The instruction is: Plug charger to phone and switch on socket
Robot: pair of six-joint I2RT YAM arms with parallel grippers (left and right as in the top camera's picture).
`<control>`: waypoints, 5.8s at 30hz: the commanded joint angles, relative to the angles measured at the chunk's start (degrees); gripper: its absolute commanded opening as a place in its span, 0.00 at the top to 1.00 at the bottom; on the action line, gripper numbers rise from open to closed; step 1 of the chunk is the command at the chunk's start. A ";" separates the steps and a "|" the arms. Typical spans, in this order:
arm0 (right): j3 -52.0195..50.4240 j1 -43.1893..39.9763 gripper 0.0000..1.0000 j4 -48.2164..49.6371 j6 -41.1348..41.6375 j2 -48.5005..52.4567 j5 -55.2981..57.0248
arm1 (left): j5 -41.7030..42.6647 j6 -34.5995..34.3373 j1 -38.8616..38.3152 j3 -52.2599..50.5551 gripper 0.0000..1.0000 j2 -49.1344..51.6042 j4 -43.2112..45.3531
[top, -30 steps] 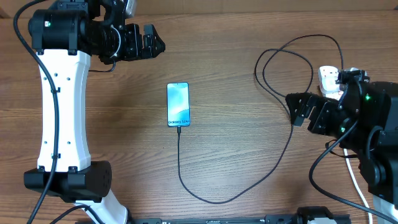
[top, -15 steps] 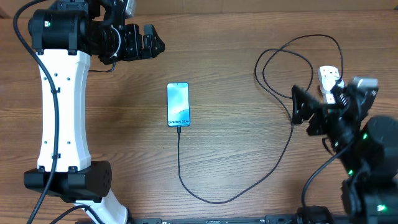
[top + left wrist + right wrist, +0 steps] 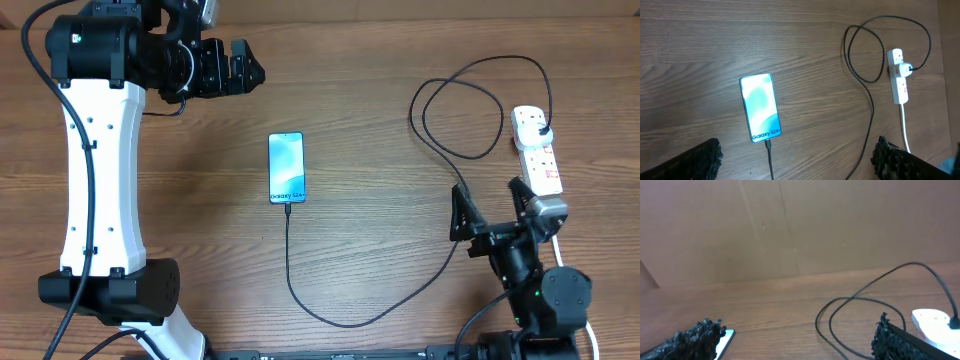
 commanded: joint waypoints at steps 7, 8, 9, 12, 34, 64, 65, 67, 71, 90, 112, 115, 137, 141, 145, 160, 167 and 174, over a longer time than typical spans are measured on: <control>-12.52 0.35 0.00 5.49 -0.22 -8.83 0.20 | -0.35 0.07 -0.35 0.28 0.00 -0.96 0.04; -13.44 0.33 0.00 5.75 -0.22 -9.68 0.20 | -0.35 0.07 -0.35 0.28 0.00 -0.96 0.04; -14.23 0.33 0.00 5.95 -0.22 -10.54 0.20 | -0.35 0.07 -0.35 0.28 0.00 -0.96 0.04; -16.24 0.33 0.00 6.36 -0.24 -12.72 0.26 | -0.35 0.07 -0.35 0.28 0.00 -0.96 0.04; -16.13 0.33 0.00 3.65 -0.22 -14.27 1.05 | -0.35 0.07 -0.35 0.28 0.00 -0.96 0.04; -16.11 0.33 0.00 3.65 -0.22 -14.27 1.05 | -2.78 0.26 -0.83 -1.46 0.00 -6.29 1.55; -16.13 0.33 0.00 3.65 -0.22 -14.27 1.05 | -4.37 0.26 -0.83 -2.54 0.01 -7.76 2.60; -16.11 0.33 0.00 3.65 -0.22 -14.27 1.05 | -6.86 0.28 -0.83 -6.21 0.00 -11.45 5.97; -16.13 0.33 0.00 3.65 -0.22 -14.27 1.03 | -11.17 0.39 -0.83 -17.07 0.00 -20.17 12.61; -16.13 0.33 0.00 3.65 -0.22 -14.27 1.05 | -22.69 0.61 -0.81 -80.48 0.00 -62.66 54.49; -16.13 0.33 0.00 3.65 -0.22 -14.27 1.05 | -16.68 24.79 -0.72 -118.62 0.01 -97.92 80.26; -16.13 0.33 0.00 3.65 -0.22 -14.27 1.05 | -16.85 24.81 -0.24 -121.66 0.00 -101.44 80.52; -16.13 0.33 0.00 3.65 -0.22 -14.27 1.05 | -19.23 22.60 0.48 -129.61 0.00 -106.81 81.09; -16.13 0.33 0.00 3.65 -0.22 -14.27 1.05 | -19.26 22.58 0.48 -129.61 0.00 -106.79 81.07; -16.13 0.33 0.00 3.65 -0.22 -14.27 1.05 | -19.26 22.58 0.48 -129.61 0.00 -106.77 81.07; -16.13 0.33 0.00 3.65 -0.22 -14.27 1.03 | -19.26 22.58 0.48 -129.61 0.00 -106.77 81.07; -16.13 0.33 0.00 3.65 -0.22 -14.27 1.05 | -19.26 22.60 0.46 -129.61 0.00 -106.77 81.09; -16.13 0.33 0.00 3.65 -0.22 -14.27 1.03 | -19.26 22.58 0.48 -129.61 0.00 -106.77 81.09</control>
